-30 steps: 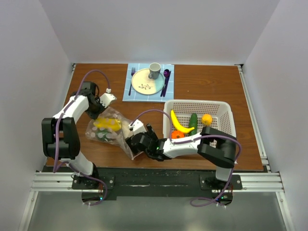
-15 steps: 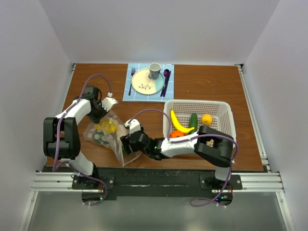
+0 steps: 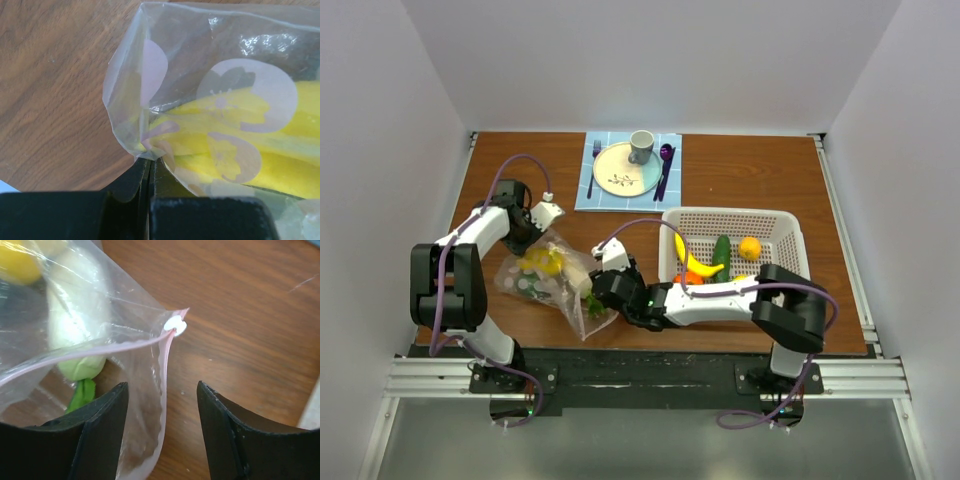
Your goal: Open the zip-top bag and remove the fake food
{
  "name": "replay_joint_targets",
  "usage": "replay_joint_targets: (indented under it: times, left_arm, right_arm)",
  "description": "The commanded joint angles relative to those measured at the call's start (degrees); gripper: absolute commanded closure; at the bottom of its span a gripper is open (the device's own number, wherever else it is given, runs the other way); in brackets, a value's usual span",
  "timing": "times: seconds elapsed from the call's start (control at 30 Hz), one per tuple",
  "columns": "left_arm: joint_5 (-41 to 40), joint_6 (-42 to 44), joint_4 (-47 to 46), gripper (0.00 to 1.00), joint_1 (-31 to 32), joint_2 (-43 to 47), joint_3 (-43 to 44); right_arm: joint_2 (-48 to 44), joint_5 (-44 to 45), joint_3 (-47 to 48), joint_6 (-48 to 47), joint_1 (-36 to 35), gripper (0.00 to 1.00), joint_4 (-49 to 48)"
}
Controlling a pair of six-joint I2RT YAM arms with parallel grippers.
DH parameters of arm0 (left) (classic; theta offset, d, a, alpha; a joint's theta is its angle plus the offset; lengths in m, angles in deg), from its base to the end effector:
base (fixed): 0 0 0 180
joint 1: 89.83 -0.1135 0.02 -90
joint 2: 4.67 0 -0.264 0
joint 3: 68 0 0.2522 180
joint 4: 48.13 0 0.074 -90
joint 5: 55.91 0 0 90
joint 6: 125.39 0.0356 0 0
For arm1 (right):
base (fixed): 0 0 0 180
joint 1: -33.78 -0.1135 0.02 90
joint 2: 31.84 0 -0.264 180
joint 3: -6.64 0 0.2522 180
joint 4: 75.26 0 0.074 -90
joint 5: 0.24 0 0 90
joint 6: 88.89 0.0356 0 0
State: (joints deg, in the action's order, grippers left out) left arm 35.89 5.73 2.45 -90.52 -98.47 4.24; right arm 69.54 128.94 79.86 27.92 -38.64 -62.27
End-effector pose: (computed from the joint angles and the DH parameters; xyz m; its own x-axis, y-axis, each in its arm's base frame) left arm 0.3057 0.0026 0.1799 -0.7186 0.6487 -0.2507 0.6241 0.7605 0.1792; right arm 0.1335 0.3468 0.1864 -0.4459 -0.2497 -0.8596 -0.4416 0.8966 -0.0314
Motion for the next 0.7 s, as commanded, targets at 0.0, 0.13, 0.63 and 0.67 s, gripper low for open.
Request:
replay_joint_targets:
  times: [0.0, 0.13, 0.63, 0.67]
  left_arm:
    - [-0.5, -1.0, -0.7, 1.00, 0.2, 0.0, 0.8]
    - [-0.8, -1.5, -0.7, 1.00, 0.2, 0.0, 0.8]
    - [-1.5, -1.6, 0.1, 1.00, 0.2, 1.3, 1.2]
    - [-1.4, -1.6, 0.3, 1.00, 0.2, 1.5, 1.3]
  right_arm:
    - [-6.8, 7.8, -0.1, -3.2, -4.2, 0.37, 1.0]
    - [-8.3, 8.5, 1.4, -6.3, -8.3, 0.34, 1.0]
    - [0.7, -5.8, 0.1, -6.6, -7.6, 0.31, -10.7]
    - [1.5, -7.1, 1.0, -5.8, -6.9, 0.24, -10.7]
